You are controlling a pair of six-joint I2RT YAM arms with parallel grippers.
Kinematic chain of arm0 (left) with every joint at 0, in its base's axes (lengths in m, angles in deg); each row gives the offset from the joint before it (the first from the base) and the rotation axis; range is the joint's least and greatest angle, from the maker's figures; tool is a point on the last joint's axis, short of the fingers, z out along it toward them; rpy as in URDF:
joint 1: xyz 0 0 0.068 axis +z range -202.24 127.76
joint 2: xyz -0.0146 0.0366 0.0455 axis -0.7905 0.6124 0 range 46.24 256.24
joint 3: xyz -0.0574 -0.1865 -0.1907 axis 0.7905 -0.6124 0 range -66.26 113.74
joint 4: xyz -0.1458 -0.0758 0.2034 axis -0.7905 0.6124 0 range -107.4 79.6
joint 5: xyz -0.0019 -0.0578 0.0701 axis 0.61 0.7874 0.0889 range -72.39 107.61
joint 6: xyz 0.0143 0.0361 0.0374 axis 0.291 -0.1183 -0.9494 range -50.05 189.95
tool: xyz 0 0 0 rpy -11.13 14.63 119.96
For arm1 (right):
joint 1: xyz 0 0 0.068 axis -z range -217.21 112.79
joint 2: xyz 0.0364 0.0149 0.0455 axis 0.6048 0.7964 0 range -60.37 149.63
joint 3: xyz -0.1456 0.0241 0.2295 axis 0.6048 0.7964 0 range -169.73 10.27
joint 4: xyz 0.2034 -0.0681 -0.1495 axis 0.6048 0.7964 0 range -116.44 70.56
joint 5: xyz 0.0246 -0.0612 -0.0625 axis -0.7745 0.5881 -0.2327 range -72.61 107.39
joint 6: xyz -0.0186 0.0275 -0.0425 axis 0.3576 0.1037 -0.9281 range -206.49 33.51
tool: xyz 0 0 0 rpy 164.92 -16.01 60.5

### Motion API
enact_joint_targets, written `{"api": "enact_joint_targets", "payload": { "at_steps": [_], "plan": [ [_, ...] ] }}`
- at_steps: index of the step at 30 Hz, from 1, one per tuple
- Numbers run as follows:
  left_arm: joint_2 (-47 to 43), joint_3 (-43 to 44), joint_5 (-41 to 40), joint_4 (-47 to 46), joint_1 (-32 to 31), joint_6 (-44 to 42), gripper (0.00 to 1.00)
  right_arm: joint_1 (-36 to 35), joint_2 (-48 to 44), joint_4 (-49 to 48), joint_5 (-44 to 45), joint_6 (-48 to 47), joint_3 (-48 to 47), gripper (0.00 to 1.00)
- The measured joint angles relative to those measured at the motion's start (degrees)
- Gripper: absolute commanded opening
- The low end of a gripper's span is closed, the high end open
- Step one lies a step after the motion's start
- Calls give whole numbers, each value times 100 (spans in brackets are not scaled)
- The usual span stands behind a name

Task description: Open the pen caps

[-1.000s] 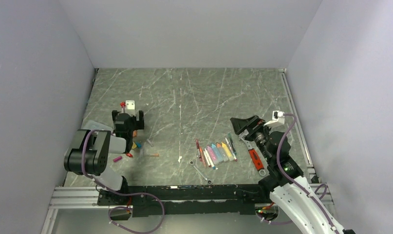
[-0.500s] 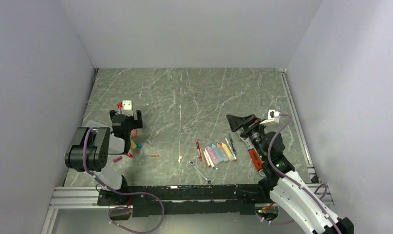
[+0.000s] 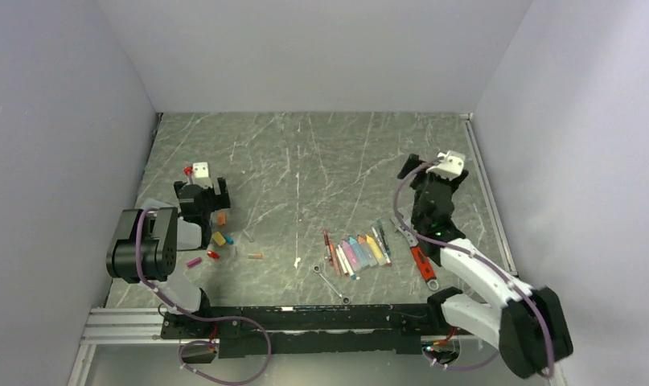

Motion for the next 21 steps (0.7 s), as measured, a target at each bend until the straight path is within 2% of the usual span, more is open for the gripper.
{"api": "enact_joint_targets", "payload": {
  "at_steps": [7,13,17,19,21],
  "plan": [
    [4,0,17,35,0,7,100,588,1375,-540,527,31,1478,100],
    [11,0,20,33,0,7,99,702,2096,-1078,667,-105,1495,100],
    [11,0,20,33,0,7,100,732,2214,-2076,291,-595,1646,100],
    [11,0,20,35,0,7,100,737,2411,-2911,70,-822,1952,100],
    [11,0,22,35,0,7,99,758,2634,-3261,-103,-994,2151,100]
  ]
}}
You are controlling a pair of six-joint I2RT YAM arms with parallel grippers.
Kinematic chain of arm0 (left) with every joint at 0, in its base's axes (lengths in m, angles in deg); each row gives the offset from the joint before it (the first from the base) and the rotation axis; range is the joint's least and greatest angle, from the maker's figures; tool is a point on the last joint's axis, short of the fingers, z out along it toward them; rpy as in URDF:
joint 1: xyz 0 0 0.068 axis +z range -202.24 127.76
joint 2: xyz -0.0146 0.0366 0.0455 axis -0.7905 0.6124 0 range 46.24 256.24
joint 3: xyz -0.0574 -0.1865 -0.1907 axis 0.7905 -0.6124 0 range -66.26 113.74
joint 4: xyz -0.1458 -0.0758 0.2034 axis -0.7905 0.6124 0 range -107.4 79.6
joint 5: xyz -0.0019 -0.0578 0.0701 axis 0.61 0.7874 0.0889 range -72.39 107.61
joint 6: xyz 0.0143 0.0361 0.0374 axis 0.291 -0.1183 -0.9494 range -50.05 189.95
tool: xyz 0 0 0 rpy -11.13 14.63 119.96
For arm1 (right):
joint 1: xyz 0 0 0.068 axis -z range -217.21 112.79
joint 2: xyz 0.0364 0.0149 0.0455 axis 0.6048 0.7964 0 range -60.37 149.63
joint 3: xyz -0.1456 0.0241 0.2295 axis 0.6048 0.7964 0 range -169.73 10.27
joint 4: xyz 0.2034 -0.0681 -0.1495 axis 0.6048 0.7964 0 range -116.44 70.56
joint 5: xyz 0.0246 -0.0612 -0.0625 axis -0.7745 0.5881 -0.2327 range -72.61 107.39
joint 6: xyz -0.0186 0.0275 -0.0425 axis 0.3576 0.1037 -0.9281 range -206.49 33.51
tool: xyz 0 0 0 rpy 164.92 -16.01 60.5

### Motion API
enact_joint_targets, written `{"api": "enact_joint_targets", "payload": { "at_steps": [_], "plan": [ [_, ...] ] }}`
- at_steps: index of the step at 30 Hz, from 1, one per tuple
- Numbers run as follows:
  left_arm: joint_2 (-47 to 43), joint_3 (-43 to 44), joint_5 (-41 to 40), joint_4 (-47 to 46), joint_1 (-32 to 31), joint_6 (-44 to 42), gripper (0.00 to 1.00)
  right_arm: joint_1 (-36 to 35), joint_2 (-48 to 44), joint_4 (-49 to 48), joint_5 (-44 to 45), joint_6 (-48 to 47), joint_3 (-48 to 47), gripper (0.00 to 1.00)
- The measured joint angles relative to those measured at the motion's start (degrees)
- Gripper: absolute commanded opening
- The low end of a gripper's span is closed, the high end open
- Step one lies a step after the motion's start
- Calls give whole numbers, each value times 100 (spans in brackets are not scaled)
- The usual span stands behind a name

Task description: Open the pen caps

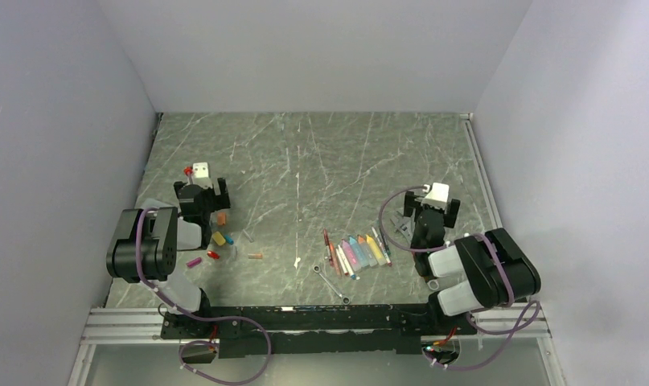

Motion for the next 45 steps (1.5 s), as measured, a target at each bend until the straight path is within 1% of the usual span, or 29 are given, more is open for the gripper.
{"api": "enact_joint_targets", "payload": {
  "at_steps": [5,8,10,14,17,23,29,45],
  "plan": [
    [0,0,0,0,0,0,100,192,59,-363,-391,-109,26,100],
    [0,0,0,0,0,0,99,616,76,-326,-708,92,-46,100],
    [2,0,0,2,0,0,100,852,175,-385,-767,221,-87,100],
    [4,0,4,0,0,0,100,988,278,0,-1091,365,-378,100],
    [7,0,15,2,0,0,99,997,284,79,-1292,389,-428,100],
    [11,4,79,11,22,7,100,1327,289,481,-1722,573,-612,100],
    [11,4,85,11,22,39,100,1362,289,586,-1867,638,-612,100],
    [11,4,85,11,22,42,100,1364,289,634,-1873,651,-612,100]
  ]
}}
